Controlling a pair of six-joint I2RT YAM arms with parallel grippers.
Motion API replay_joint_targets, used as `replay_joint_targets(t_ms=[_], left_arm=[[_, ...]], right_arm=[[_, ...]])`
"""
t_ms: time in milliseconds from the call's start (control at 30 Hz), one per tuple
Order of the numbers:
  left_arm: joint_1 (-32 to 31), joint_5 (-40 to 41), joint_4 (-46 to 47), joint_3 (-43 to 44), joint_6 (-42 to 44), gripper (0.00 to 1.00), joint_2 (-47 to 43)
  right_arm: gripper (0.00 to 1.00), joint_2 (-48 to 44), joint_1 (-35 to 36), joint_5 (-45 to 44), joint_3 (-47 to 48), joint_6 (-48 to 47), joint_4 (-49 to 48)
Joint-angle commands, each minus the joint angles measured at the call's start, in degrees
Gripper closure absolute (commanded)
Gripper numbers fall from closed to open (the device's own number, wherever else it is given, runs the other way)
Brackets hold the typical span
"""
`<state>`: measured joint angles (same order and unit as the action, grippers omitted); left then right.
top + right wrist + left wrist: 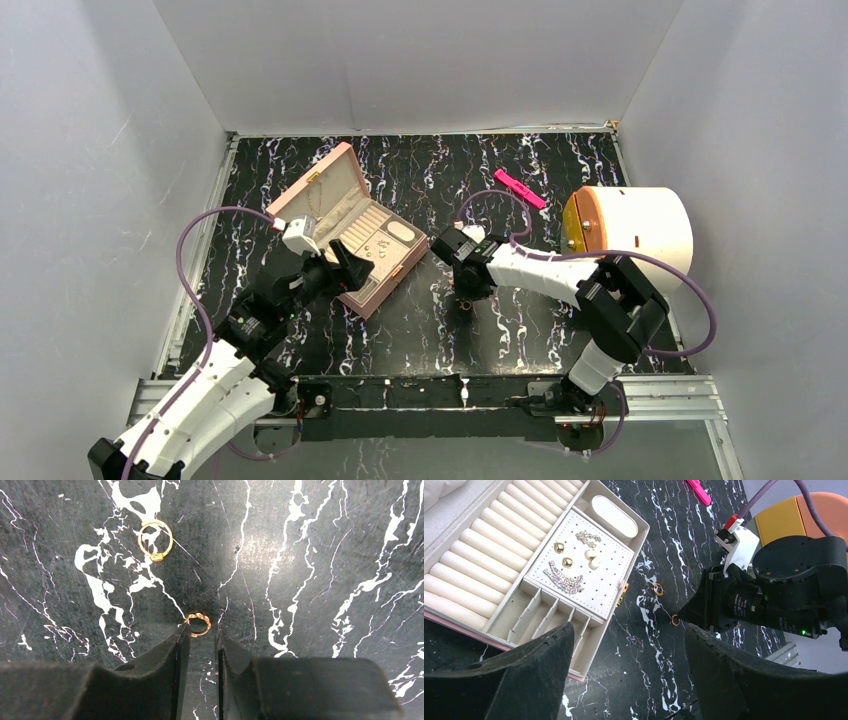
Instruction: Organize the mixed jewelry
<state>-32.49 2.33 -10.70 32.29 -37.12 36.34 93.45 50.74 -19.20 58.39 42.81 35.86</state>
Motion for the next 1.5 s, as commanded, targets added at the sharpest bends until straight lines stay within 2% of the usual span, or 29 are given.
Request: replay_joint_targets(t_ms=[0,667,833,967,1267,1467], left_arm=[[-0.12,0.07,1.06,-0.17,0.12,0.22,0.11],[-0.12,0.42,0.86,-0.21,0.12,0.22,0.52],[-0.12,0.52,0.59,-0.21,0.21,0.22,0.32],[-0.12,0.7,0.31,-0.21,0.3,0.22,-0.04],[-0.12,-0.35,0.75,0.5,-0.25,0.22,1.24],[-0.12,-4.69,2.78,0.21,-2.37,0.22,3.25]], right_arm=[[0.68,-0.21,-0.38,-0.36,0.62,-4.18,-0.7],[0.71,3.9,-0.91,0.77,1.08,-11.04,-4.08],[0.71,3.78,-1.91,3.98,0.23,-13.12,-6.95],[0.79,3.67,-2.22,6.76,-0.87,-13.24,-8.72],[0.93,0.86,-3.87,6.69,-3.8,-10.19,-11.38],[0.97,-2.86,-3.9,6.53,-6.49,-8.56,-15.21]])
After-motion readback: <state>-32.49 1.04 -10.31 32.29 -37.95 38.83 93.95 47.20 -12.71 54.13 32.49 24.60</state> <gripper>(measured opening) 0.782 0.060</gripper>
